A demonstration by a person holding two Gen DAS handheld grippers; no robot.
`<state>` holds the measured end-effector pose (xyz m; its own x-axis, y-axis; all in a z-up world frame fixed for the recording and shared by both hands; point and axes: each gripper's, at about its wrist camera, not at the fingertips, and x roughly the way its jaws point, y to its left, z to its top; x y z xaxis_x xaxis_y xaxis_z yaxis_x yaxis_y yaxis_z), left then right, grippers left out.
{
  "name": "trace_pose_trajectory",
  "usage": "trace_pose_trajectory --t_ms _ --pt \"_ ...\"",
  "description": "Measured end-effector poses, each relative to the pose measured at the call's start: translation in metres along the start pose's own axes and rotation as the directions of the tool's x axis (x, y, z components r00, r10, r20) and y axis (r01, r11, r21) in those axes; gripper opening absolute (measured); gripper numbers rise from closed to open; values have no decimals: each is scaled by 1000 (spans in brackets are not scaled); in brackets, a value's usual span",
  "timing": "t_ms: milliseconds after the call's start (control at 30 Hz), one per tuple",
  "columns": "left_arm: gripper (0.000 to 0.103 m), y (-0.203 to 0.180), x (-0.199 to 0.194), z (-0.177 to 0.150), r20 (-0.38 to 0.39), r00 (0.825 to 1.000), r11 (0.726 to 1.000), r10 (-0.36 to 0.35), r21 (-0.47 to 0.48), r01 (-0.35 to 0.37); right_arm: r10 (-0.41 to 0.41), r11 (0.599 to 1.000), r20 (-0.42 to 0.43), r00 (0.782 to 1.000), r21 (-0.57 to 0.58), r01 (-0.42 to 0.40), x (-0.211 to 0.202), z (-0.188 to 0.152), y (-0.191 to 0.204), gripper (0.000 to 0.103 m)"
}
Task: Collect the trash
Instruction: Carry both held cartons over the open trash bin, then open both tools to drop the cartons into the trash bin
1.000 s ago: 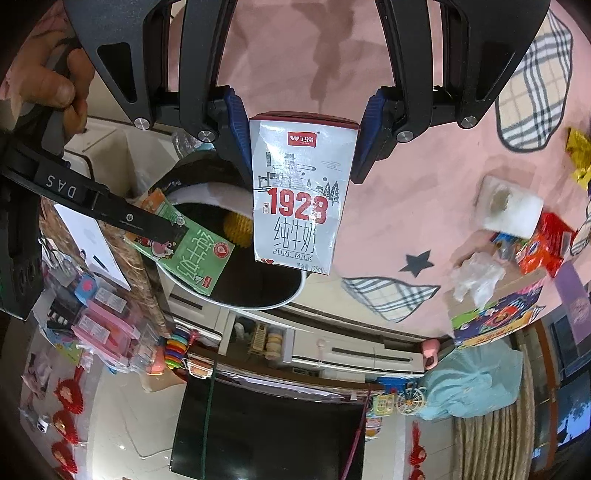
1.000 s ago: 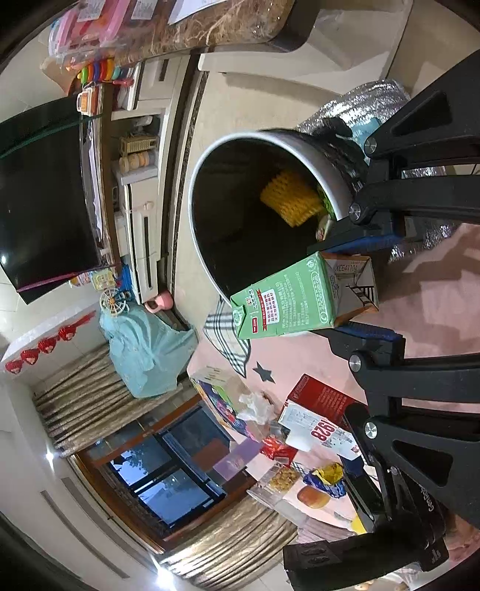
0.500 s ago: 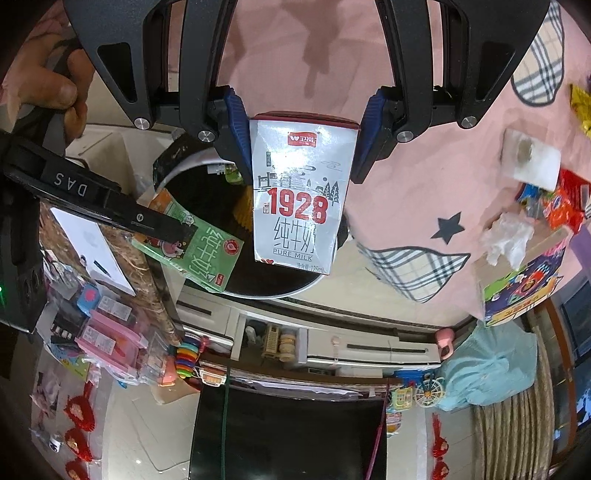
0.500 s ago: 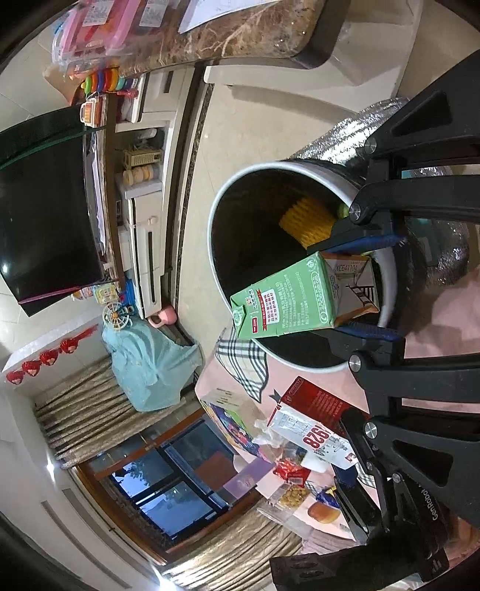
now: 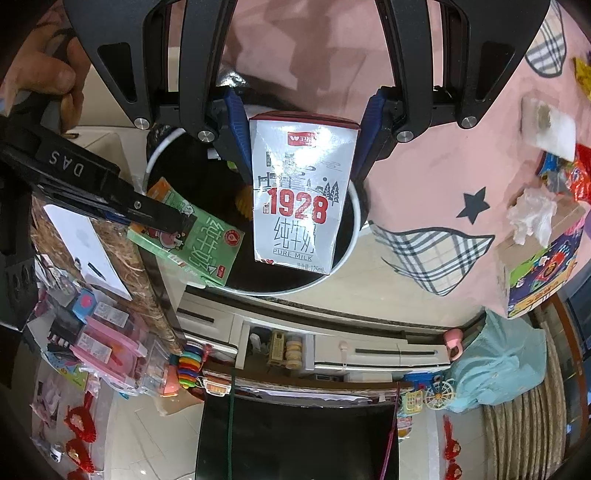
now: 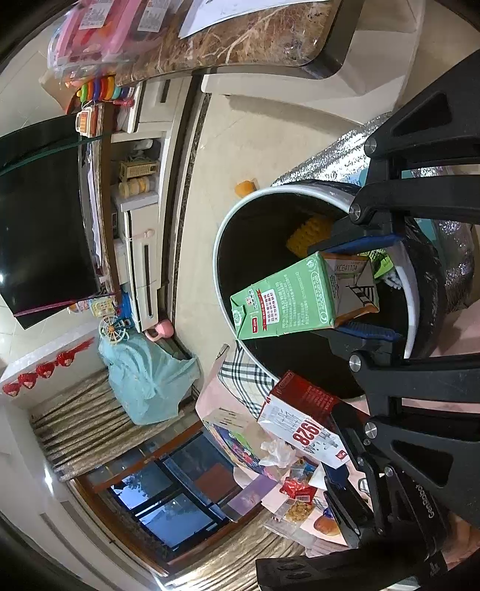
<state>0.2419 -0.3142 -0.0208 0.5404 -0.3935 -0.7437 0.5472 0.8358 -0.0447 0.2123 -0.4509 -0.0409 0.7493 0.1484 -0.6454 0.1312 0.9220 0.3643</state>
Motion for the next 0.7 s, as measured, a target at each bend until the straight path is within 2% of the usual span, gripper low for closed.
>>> trace_pose_trajectory --t_ms 533,667,700 --pt "51 -4 16 9 -32 999 1000 -3 7 4 -22 1000 -18 1000 -3 22 12 8 -6 33" --pt "52 -5 19 10 -48 999 1000 -3 2 3 -30 1000 -22 999 0 30 13 8 -8 34" --pt "55 -4 18 9 -49 999 1000 -3 1 3 -31 1000 -23 999 4 31 14 8 -9 36"
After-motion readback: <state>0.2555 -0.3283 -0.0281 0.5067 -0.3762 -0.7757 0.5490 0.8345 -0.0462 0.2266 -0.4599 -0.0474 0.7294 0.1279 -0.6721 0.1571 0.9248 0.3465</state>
